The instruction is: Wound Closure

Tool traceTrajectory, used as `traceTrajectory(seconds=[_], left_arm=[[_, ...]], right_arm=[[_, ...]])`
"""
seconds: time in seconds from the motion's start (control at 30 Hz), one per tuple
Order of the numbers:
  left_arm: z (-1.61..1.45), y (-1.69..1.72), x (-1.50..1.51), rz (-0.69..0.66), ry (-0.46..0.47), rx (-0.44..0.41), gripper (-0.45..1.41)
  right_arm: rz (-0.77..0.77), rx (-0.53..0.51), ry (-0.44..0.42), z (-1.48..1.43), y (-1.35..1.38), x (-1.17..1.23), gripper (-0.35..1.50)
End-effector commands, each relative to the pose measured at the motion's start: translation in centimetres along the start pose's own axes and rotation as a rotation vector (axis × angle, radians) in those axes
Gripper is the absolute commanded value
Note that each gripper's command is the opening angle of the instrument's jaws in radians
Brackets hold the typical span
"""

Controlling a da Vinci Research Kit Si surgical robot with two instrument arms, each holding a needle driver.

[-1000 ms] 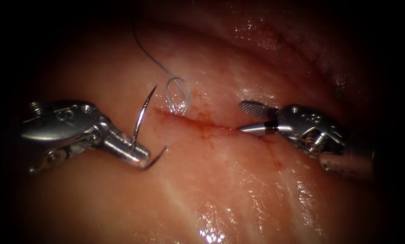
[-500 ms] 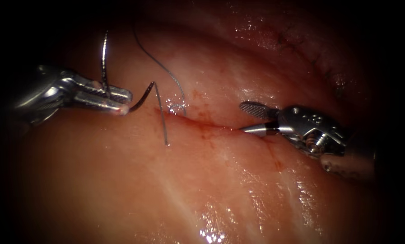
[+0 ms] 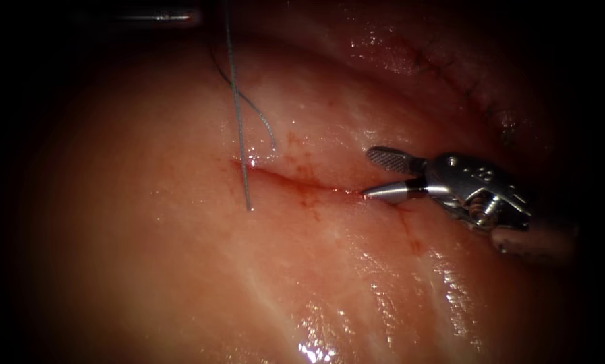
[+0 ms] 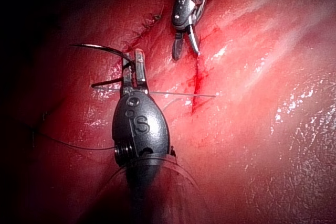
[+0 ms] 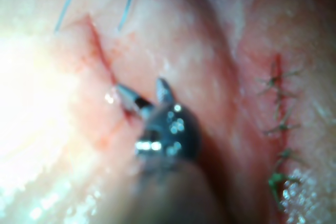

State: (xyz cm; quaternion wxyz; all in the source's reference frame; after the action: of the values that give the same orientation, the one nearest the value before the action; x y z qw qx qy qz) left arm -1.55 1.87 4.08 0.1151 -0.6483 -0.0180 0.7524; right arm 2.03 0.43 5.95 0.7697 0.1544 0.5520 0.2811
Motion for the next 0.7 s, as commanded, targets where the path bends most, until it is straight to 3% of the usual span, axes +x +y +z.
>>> traceTrajectory(seconds=[0.03,0.2,0.37,0.53,0.7], left_arm=[[0.03,-0.05,-0.04,-0.005,0.002,0.02,-0.45],[-0.05,-0.29,0.02,0.008,0.028,0.062,-0.45],[-0.12,-0.22,-0.09,0.027,0.031,0.065,-0.45],[-0.16,0.04,-0.4,0.067,0.036,0.062,-0.45],[-0.17,0.3,-0.76,0.104,0.054,0.052,-0.45]], right_arm=[[-0.02,-0.001,0.0,0.04,-0.04,0.07,1.13],[-0.069,-0.061,0.025,-0.09,-0.14,0.39,1.09],[-0.067,-0.073,0.032,-0.15,-0.4,0.65,1.09],[-0.071,-0.05,0.043,-0.03,-0.73,0.7,1.08],[-0.089,-0.053,0.026,0.27,-0.94,0.57,1.06]])
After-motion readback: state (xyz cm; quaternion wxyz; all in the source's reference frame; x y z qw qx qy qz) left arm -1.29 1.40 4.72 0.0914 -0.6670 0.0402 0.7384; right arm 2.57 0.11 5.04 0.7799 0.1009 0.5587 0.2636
